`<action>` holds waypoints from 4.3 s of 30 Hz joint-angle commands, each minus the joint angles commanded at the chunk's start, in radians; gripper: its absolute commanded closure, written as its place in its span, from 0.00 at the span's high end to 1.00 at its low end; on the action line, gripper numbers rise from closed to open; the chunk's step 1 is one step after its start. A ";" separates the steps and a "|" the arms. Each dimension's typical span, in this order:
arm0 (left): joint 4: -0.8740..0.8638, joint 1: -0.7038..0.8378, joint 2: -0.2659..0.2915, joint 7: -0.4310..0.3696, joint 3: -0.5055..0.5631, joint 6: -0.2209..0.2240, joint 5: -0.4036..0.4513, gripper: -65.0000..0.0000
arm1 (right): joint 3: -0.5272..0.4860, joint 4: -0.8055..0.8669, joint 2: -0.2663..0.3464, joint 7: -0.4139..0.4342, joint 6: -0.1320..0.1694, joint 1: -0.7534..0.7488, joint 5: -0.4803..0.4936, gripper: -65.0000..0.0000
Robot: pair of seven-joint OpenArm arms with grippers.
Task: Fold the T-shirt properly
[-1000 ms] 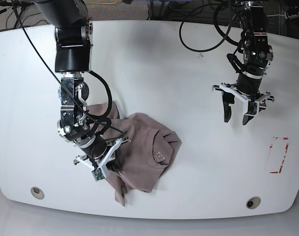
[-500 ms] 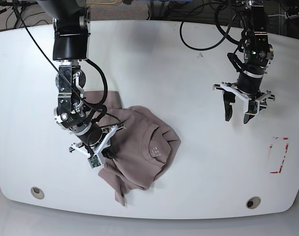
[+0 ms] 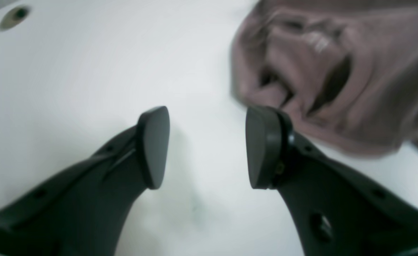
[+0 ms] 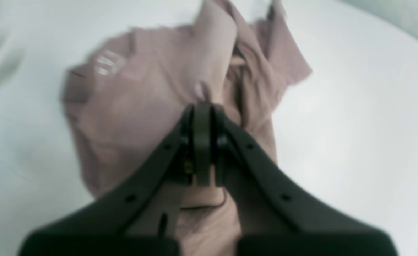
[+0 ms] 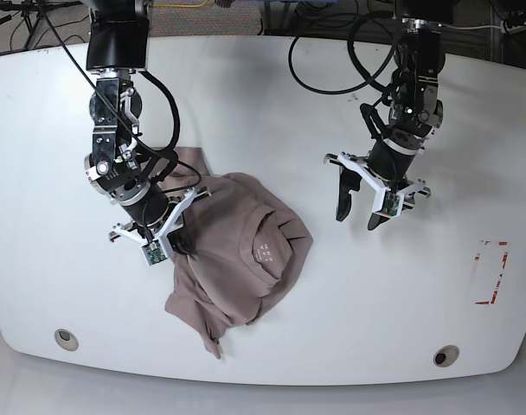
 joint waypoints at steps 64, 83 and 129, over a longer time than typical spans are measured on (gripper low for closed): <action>-0.279 -0.167 0.125 -0.087 0.357 -0.018 -0.017 0.87 | 0.396 -0.039 -0.018 -0.096 -0.027 0.029 -0.017 0.56; -0.395 -0.225 0.140 -0.094 0.342 -0.017 -0.017 0.87 | 0.367 0.020 -0.032 -0.104 0.004 -0.043 0.019 0.77; -0.189 -0.171 0.104 -0.058 0.156 -0.006 -0.008 0.88 | 0.238 -0.237 -0.097 -0.096 -0.019 0.022 -0.041 0.68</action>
